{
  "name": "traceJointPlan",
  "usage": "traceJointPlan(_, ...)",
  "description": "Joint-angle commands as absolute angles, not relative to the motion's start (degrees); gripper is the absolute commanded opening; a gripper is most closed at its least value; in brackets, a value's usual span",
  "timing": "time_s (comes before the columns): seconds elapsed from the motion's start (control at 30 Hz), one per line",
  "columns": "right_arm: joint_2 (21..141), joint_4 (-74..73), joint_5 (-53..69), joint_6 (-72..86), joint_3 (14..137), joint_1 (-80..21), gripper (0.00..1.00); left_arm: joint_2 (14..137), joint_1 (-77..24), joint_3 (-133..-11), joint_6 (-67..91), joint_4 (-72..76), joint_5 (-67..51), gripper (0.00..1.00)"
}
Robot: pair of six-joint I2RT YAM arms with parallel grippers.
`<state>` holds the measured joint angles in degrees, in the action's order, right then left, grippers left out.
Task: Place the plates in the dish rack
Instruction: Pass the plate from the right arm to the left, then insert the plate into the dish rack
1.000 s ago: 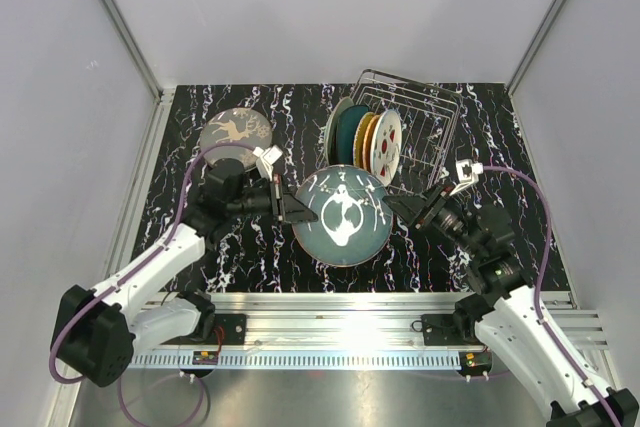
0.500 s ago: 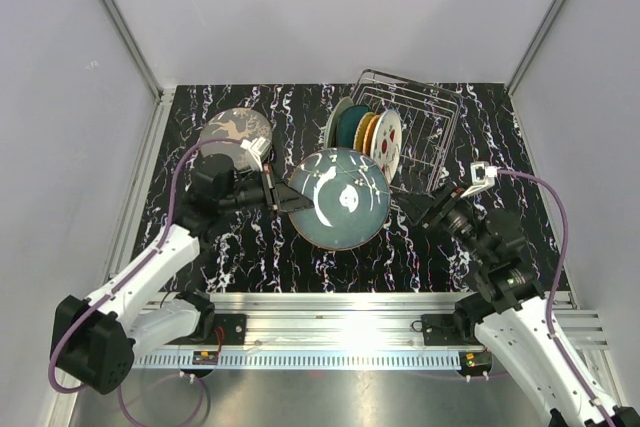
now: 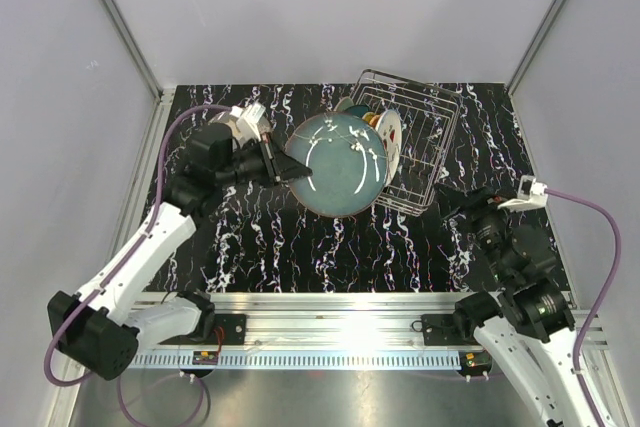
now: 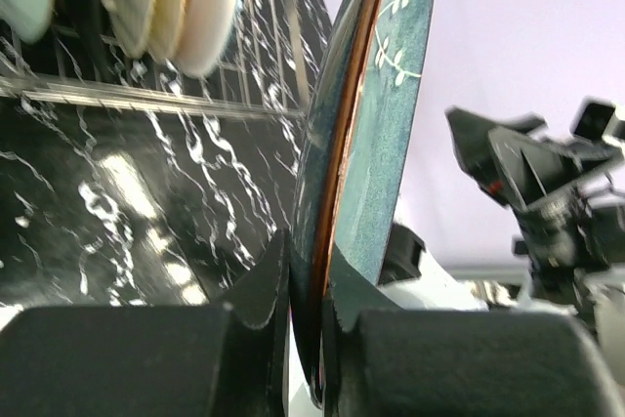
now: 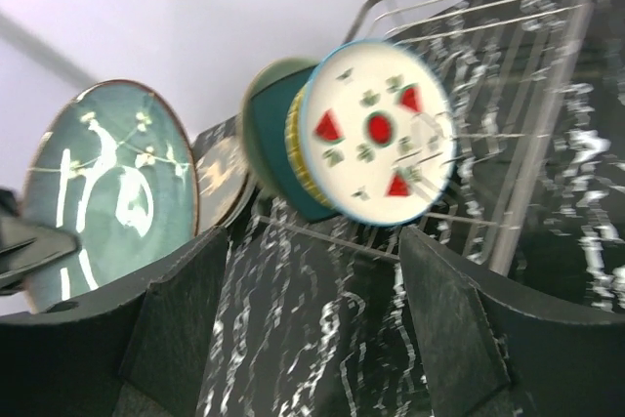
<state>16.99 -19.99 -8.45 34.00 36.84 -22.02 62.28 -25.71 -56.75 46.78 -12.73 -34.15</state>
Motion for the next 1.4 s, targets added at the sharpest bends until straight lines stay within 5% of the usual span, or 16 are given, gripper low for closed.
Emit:
traceJointPlan(0.0,15.7,-25.0,-19.2,31.9,39.5,-22.1,0.78,64.8,-27.2,-65.2,44.3,-10.0,-30.5,0.00)
traceJointPlan(0.37,11.4,-33.7,-35.4,33.9,37.8,-22.1,0.77,80.1,-41.6,-92.4,30.5,-29.9,-1.5,0.00)
traceJointPlan(0.8,10.5,-33.0,-34.1,33.8,36.6,-22.1,0.77,111.1,-55.5,-136.6,17.8,-48.2,28.4,0.00)
traceJointPlan(1.37,8.8,-32.5,-33.1,33.8,35.9,-22.1,0.77,121.5,-57.7,-136.1,16.8,-41.9,39.5,0.00)
